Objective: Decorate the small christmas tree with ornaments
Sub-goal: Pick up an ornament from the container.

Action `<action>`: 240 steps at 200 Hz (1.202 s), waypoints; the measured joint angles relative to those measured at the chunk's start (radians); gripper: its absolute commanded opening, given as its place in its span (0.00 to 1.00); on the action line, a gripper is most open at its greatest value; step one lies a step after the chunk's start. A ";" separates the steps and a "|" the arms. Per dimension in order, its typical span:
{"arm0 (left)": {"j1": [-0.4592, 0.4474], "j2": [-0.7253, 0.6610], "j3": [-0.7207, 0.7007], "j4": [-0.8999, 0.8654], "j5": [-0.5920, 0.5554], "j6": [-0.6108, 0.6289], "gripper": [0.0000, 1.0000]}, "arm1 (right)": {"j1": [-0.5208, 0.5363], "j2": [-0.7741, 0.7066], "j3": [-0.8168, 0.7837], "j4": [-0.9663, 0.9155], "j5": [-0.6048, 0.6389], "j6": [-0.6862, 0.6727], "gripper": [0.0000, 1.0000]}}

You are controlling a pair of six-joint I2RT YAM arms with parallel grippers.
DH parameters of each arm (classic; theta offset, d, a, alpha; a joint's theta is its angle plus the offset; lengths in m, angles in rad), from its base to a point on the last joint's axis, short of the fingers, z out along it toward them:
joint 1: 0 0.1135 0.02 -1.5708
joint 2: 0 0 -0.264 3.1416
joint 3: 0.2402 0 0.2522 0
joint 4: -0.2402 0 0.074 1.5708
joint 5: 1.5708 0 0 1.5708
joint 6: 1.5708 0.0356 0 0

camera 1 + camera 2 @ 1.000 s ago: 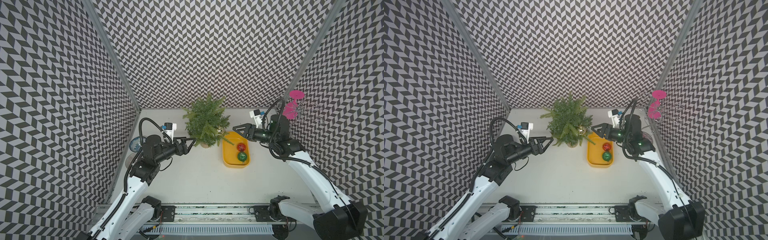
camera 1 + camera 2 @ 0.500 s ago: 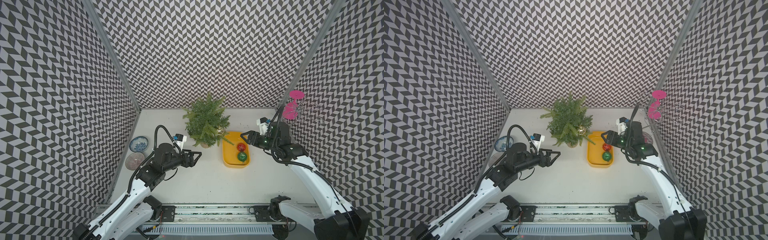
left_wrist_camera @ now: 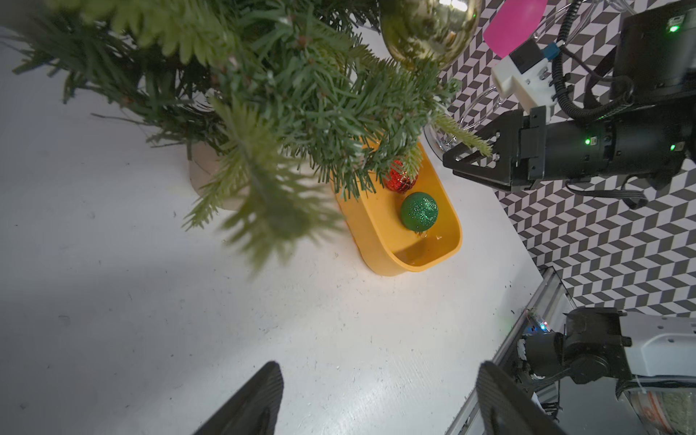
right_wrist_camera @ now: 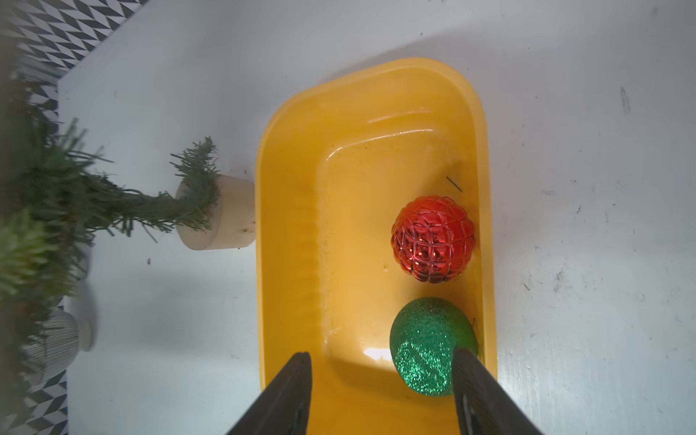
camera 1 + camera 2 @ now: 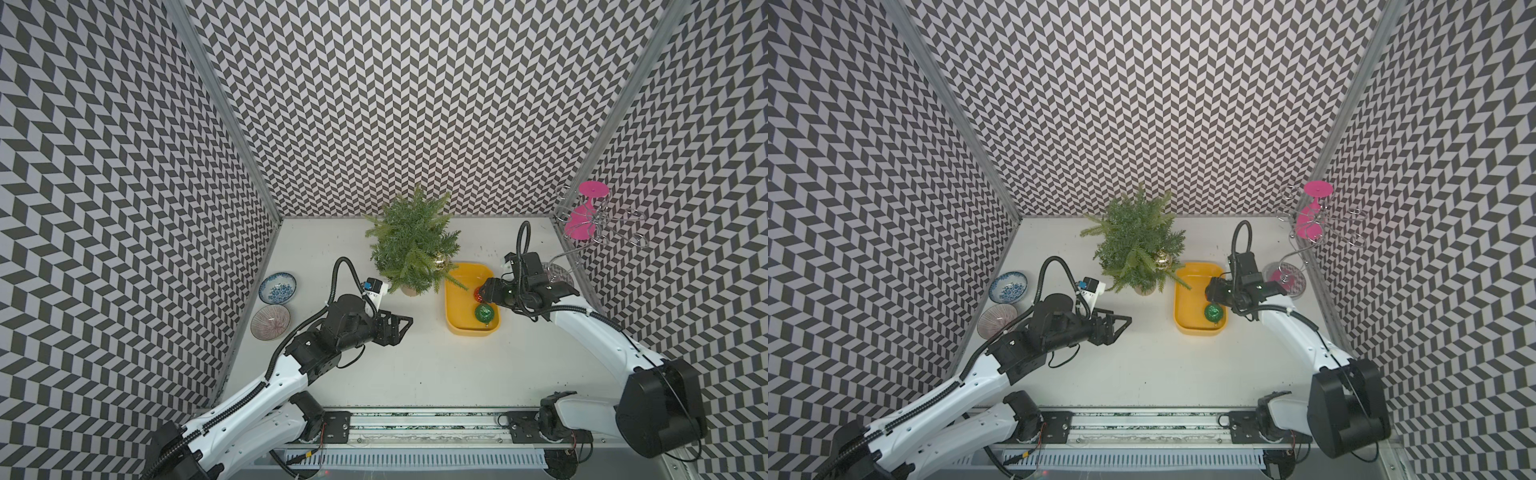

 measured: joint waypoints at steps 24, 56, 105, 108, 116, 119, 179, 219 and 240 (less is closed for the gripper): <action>0.000 0.003 0.000 0.000 -0.008 0.000 0.83 | 0.027 0.052 0.000 0.026 0.035 0.000 0.61; 0.000 0.003 0.000 0.000 -0.014 0.000 0.83 | 0.047 0.101 0.009 0.042 0.095 0.001 0.66; 0.000 0.003 0.000 0.000 -0.021 0.000 0.83 | 0.072 0.149 0.039 0.067 0.172 0.000 0.67; 0.000 0.003 0.000 0.000 -0.022 0.000 0.83 | 0.073 0.154 0.039 0.068 0.176 0.000 0.67; 0.000 0.003 0.000 0.000 -0.023 0.000 0.83 | 0.077 0.165 0.040 0.071 0.186 0.000 0.67; 0.000 0.003 0.000 0.000 -0.024 0.000 0.83 | 0.077 0.169 0.040 0.072 0.190 0.000 0.67; 0.000 0.016 0.000 0.000 -0.026 0.001 0.83 | 0.098 0.253 0.070 0.088 0.262 -0.011 0.69; 0.000 0.016 0.000 0.001 -0.030 0.001 0.83 | 0.106 0.311 0.097 0.097 0.287 -0.024 0.69; 0.000 0.018 0.000 0.002 -0.033 0.001 0.83 | 0.113 0.343 0.111 0.100 0.301 -0.035 0.68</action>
